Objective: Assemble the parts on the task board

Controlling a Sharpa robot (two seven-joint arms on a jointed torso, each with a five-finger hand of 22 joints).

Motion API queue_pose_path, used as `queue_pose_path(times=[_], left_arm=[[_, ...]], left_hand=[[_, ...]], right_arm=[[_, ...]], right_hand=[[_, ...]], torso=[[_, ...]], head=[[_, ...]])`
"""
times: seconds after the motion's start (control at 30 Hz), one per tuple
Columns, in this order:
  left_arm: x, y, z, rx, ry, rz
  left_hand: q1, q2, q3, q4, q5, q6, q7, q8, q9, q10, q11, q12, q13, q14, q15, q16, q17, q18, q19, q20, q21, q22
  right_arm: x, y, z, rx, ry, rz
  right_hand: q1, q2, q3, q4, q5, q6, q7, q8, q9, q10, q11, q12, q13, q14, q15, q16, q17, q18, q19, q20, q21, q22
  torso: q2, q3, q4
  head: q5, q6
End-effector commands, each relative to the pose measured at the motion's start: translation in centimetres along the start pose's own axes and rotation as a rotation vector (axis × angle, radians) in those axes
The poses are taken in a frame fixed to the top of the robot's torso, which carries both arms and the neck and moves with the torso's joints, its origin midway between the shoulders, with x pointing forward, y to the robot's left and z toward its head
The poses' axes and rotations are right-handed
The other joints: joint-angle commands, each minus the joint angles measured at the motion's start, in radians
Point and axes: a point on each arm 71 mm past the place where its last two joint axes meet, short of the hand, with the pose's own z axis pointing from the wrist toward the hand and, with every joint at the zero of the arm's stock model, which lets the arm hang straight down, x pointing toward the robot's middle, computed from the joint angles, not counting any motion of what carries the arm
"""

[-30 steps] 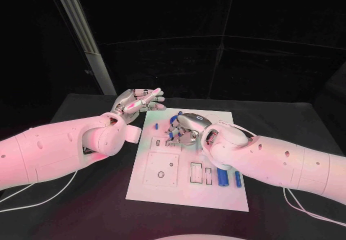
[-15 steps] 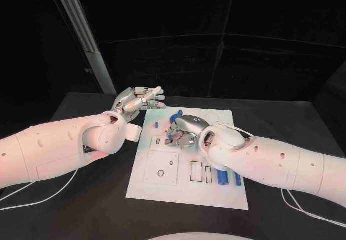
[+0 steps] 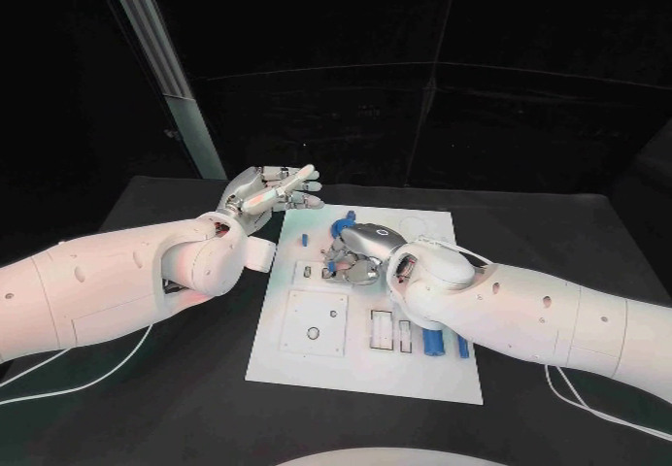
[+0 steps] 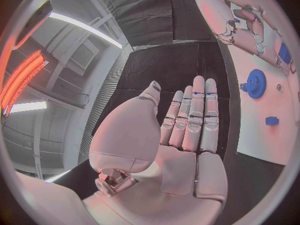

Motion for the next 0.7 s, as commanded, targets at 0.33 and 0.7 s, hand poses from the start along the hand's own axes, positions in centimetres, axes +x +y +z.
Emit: queue_pose_path(times=[0.33, 0.7], left_arm=[[0.11, -0.12, 0.08, 0.005, 0.014, -0.003], [0.07, -0.10, 0.11, 0.005, 0.014, -0.002]], left_hand=[[-0.002, 0.010, 0.000, -0.005, 0.002, 0.000, -0.001, -0.005, 0.000, -0.002, -0.003, -0.004, 0.000, 0.000, 0.007, -0.007, 0.001, 0.007, 0.006, 0.000, -0.005, -0.002], [-0.002, 0.010, 0.000, -0.005, 0.002, 0.000, -0.001, -0.005, 0.000, -0.002, -0.003, -0.004, 0.000, 0.000, 0.007, -0.007, 0.001, 0.007, 0.006, 0.000, -0.005, -0.002]], right_arm=[[0.60, -0.41, -0.18, 0.010, 0.036, -0.016], [0.78, -0.71, -0.36, 0.026, 0.056, -0.030]], right_hand=[[-0.001, -0.001, 0.006, -0.001, 0.005, 0.029, -0.019, 0.003, 0.000, -0.011, 0.000, -0.015, -0.027, 0.091, -0.005, -0.004, 0.210, -0.013, -0.001, -0.006, -0.003, 0.000], [-0.015, -0.013, 0.005, 0.002, -0.003, 0.017, -0.013, -0.006, -0.003, -0.029, 0.005, -0.050, -0.054, 0.091, -0.001, -0.005, 0.209, -0.013, -0.003, -0.004, -0.005, -0.002]], torso=[[0.000, 0.0001, -0.0006], [0.000, -0.0005, -0.0002]], head=[[0.000, -0.004], [-0.002, -0.006]])
